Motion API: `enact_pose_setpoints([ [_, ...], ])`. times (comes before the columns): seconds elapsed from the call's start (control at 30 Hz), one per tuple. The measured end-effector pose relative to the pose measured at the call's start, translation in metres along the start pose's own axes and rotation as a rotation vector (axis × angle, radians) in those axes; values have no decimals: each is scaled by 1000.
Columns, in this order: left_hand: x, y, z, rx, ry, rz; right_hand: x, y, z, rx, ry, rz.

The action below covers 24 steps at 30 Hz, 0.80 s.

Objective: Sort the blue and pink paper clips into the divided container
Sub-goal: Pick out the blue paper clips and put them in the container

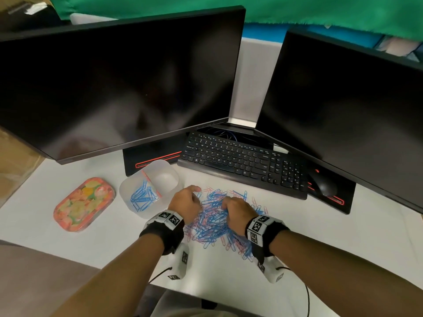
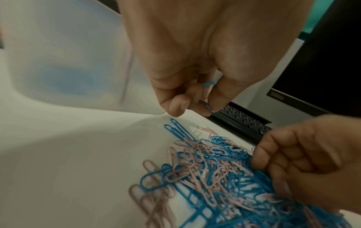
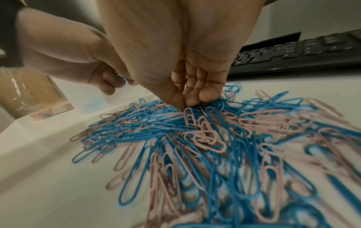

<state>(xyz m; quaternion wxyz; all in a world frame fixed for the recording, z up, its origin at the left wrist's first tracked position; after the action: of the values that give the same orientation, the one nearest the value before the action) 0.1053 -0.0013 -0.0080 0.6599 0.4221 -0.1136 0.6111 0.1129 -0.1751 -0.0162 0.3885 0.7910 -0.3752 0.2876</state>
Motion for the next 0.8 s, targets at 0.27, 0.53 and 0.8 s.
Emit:
enact_pose_setpoints([
  [0.27,-9,-1,-12,238,762,-109,18,3,13,-131,-410,-60],
  [0.53,-23,3,0,215,736,-197,20,5,22,-387,-1213,17],
  [0.8,-49,19,9,-17,170,-231,13,6,24,-304,-763,-29],
])
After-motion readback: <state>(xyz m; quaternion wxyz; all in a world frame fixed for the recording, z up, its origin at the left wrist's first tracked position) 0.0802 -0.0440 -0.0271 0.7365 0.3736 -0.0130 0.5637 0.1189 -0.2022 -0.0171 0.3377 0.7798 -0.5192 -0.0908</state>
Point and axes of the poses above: each hand's wrist, its own y-axis away from the middle knuckle, its own x-axis out of the back of the hand, z = x × y, the point moved 2 cm from there along -y, towards the middle knuckle, and after that the axes turned 4 degrees about -y, right-handed, at the moved point
